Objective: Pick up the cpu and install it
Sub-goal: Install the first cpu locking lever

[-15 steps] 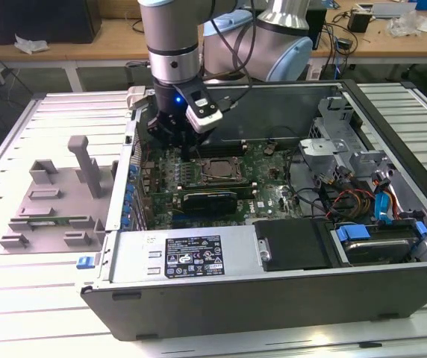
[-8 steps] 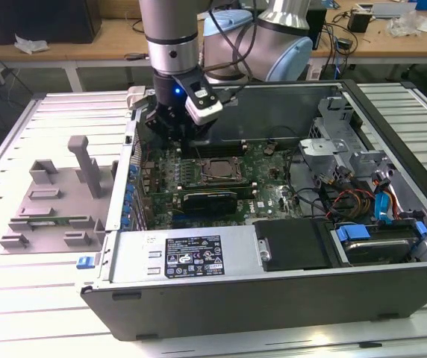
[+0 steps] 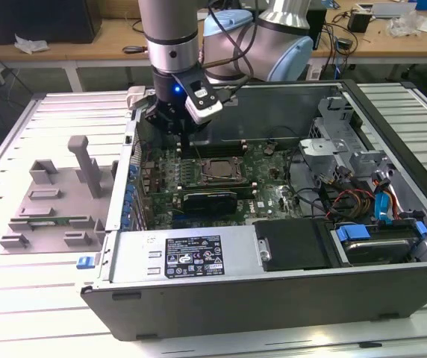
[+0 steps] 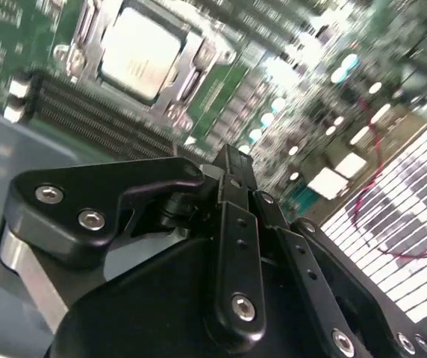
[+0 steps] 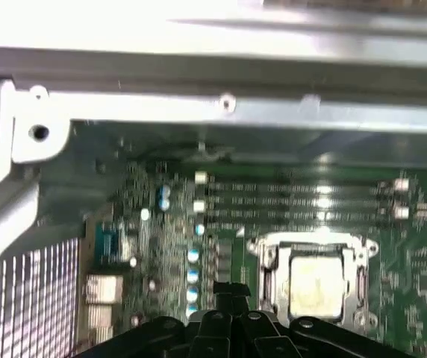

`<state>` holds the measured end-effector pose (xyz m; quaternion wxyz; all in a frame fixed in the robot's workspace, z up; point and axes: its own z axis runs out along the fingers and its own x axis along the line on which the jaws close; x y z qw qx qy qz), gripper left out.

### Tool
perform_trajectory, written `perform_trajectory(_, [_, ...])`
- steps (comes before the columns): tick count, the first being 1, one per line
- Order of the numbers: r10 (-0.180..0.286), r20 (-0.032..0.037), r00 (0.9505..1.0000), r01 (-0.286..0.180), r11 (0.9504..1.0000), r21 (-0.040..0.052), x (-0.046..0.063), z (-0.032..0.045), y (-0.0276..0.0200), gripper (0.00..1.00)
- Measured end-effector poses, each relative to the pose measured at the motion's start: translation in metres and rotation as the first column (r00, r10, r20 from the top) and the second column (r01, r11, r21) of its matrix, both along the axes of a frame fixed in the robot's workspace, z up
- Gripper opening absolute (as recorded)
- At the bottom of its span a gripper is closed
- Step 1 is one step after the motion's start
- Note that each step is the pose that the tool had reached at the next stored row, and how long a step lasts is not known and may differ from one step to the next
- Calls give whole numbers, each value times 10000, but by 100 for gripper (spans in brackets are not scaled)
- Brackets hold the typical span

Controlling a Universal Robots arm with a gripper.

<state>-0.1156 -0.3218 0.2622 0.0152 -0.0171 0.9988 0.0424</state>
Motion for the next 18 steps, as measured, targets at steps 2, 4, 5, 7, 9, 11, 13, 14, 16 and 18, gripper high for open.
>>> perform_trajectory(2, [-1, 0, 10000, 1, 9993, 362, -2, 0, -2, 11])
perform_trajectory(4, [-1, 0, 10000, 1, 9975, 713, -2, 0, -6, 11])
perform_trajectory(5, [0, -1, 10000, 0, 9960, 890, -2, 0, -7, 11])
perform_trajectory(7, [-1, 1, 10000, 1, 9928, 1197, -2, 0, -9, 11])
perform_trajectory(9, [0, 0, 10000, 0, 9907, 1362, -2, 0, -10, 11])
perform_trajectory(11, [-1, 1, 10000, 1, 9895, 1447, -2, -5, -9, 11])
perform_trajectory(13, [0, 0, 10000, 0, 9891, 1475, 2, -15, -9, 11])
perform_trajectory(14, [-1, 0, 10000, 1, 9891, 1474, 24, -21, -9, 11])
perform_trajectory(16, [-4, 0, 10000, 4, 9891, 1475, 72, -27, -9, 11])
perform_trajectory(18, [-5, -2, 10000, 6, 9891, 1474, 174, -35, -9, 11])
